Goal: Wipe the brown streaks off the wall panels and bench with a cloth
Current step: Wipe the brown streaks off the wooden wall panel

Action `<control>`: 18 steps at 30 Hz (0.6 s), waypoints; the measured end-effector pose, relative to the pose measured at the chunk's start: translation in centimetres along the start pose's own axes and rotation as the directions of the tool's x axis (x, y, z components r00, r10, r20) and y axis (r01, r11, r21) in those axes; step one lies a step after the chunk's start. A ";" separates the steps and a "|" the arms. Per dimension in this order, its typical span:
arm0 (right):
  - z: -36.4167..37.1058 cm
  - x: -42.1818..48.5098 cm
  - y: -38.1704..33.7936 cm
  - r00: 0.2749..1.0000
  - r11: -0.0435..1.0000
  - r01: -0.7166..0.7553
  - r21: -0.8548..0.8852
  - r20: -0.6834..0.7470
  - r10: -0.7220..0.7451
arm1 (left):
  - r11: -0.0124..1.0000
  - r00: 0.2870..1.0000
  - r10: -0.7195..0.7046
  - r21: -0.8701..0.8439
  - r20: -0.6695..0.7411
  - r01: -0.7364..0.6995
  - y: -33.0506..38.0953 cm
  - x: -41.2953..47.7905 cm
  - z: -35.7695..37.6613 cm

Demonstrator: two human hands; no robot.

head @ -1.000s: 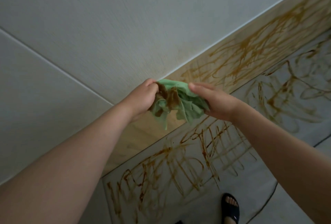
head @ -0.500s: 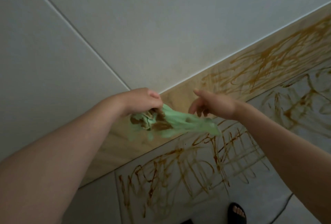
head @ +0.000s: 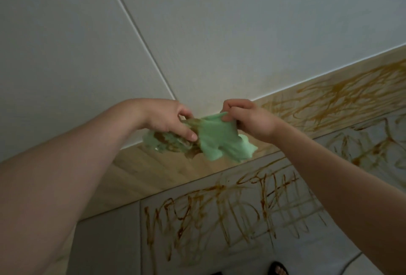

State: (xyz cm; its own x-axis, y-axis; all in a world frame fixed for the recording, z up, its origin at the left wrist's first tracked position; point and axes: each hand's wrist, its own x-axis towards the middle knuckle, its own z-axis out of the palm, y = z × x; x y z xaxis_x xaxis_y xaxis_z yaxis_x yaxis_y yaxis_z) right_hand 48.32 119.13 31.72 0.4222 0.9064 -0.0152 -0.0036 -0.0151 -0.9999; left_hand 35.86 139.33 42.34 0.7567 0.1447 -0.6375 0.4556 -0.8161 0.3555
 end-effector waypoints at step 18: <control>-8.9 -4.4 -5.2 0.964 0.964 -0.209 -0.163 -0.197 0.176 | 0.988 0.871 0.140 0.009 -0.470 -0.153 4.2 5.4 1.3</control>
State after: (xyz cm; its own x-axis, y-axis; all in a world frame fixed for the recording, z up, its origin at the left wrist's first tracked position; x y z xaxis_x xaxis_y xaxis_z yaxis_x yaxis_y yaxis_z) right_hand 54.57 111.46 36.97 0.5854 0.7882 -0.1897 0.0563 -0.2730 -0.9604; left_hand 41.19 135.96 39.47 0.9435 0.2752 -0.1844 0.3298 -0.8339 0.4426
